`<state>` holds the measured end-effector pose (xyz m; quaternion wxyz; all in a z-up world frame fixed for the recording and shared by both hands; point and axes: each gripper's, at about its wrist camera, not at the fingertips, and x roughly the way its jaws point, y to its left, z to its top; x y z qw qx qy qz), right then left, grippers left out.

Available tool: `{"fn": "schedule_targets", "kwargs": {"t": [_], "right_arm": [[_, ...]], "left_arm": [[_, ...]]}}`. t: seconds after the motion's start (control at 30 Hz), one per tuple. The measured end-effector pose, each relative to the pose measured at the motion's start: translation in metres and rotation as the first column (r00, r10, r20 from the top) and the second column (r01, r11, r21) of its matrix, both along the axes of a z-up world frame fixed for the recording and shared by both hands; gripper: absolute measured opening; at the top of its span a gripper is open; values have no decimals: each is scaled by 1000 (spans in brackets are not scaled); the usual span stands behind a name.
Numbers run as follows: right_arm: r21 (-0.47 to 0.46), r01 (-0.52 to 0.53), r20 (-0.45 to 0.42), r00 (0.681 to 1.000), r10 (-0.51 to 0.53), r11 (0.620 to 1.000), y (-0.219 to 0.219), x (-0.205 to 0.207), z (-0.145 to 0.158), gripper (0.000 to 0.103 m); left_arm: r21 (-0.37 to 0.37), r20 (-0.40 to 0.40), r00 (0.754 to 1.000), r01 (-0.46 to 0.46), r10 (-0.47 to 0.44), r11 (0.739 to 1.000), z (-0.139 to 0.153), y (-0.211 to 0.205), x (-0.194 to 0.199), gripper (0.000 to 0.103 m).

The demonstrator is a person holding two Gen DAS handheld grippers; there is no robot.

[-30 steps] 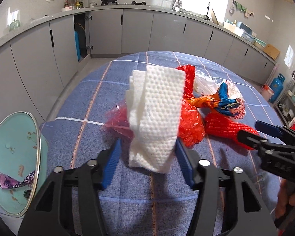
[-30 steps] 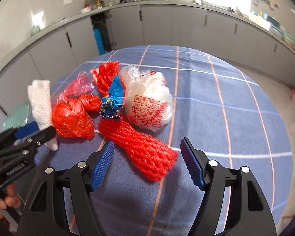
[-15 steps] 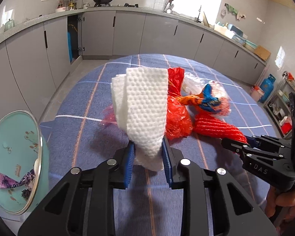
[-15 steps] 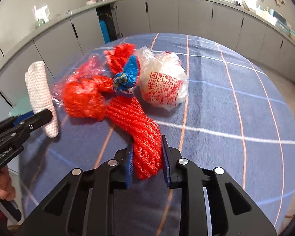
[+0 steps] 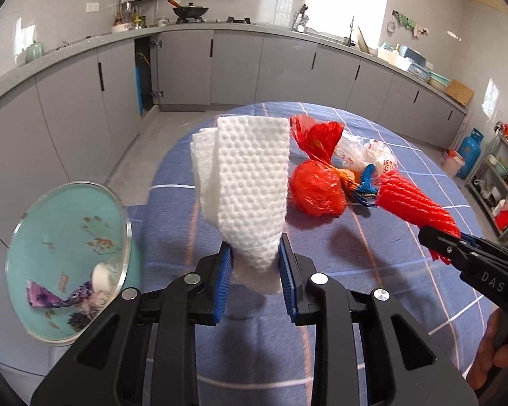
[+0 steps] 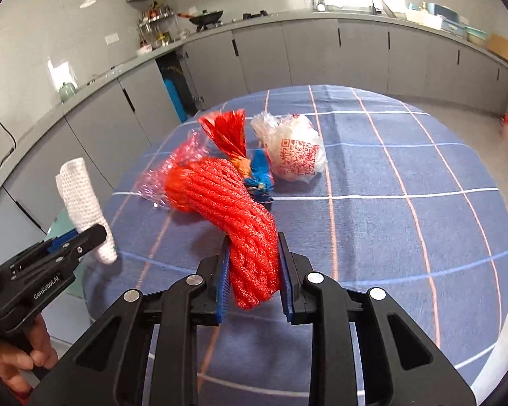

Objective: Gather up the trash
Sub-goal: 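Carry sponge and red net over the teal bucket and open both grippers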

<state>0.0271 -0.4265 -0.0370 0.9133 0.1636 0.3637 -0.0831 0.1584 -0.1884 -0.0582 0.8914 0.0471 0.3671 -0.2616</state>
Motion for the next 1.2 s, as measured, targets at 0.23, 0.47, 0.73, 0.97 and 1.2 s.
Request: {"fn": "schedule_targets", "kwargs": {"t": [0.23,0.47,0.73,0.97,1.2], "right_arm": [[8,-11,53,999,11,1000,23,4,15,25],[24,-56,73,996,54,998,54,13,22,25],[18,-113,91,990,111,993,89,24,30,25],[14,-169,106,980,167,985,122,35,36,25],[7,-210,109,972,208,978,147,47,39,25]], "left_arm": [[14,23,998,-55,55,998,12,25,-3,27],[13,47,992,-114,113,993,21,51,-5,27],[6,57,982,-179,179,984,26,84,0,27],[4,73,969,-237,236,971,29,115,1,27],[-5,70,953,-296,295,955,30,141,6,27]]}}
